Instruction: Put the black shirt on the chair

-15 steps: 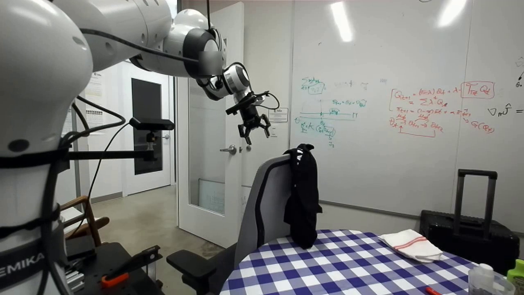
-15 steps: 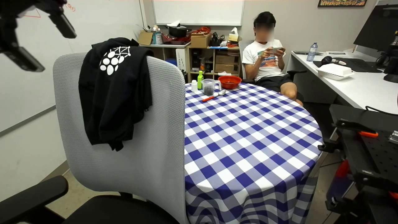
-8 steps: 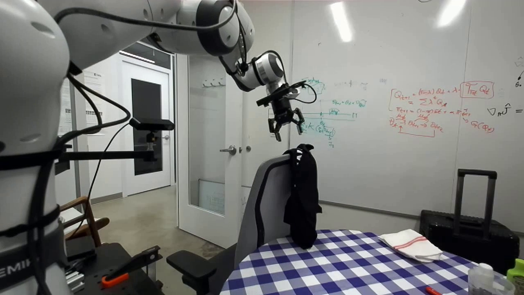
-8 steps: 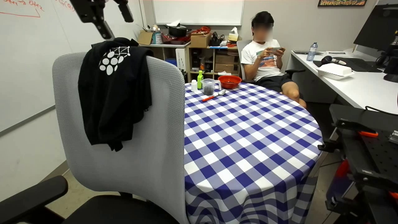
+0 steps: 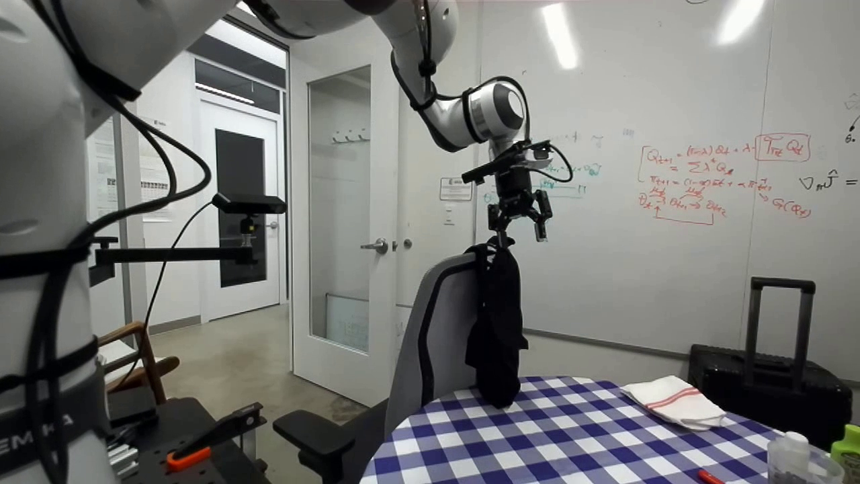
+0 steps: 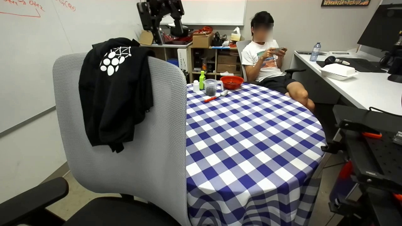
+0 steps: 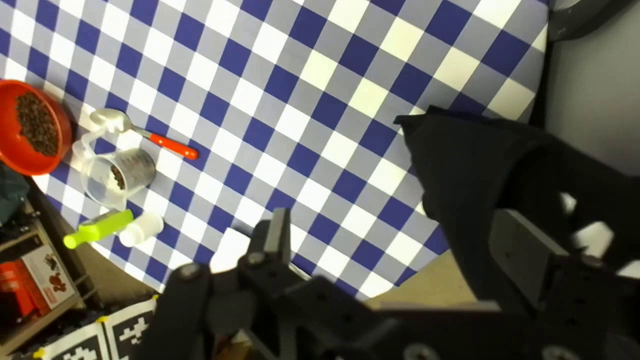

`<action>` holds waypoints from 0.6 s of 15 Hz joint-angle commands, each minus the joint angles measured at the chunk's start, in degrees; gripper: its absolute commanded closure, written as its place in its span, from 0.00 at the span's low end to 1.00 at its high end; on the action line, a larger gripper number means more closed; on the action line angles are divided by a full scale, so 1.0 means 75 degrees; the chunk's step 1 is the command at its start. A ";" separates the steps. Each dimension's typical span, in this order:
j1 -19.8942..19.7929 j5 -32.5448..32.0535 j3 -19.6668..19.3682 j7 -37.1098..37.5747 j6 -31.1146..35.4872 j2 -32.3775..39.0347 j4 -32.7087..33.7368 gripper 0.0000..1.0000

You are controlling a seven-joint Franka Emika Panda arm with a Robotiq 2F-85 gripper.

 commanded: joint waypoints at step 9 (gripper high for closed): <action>-0.0743 0.1154 -0.1655 -0.0144 0.4843 -0.1782 -0.5177 0.00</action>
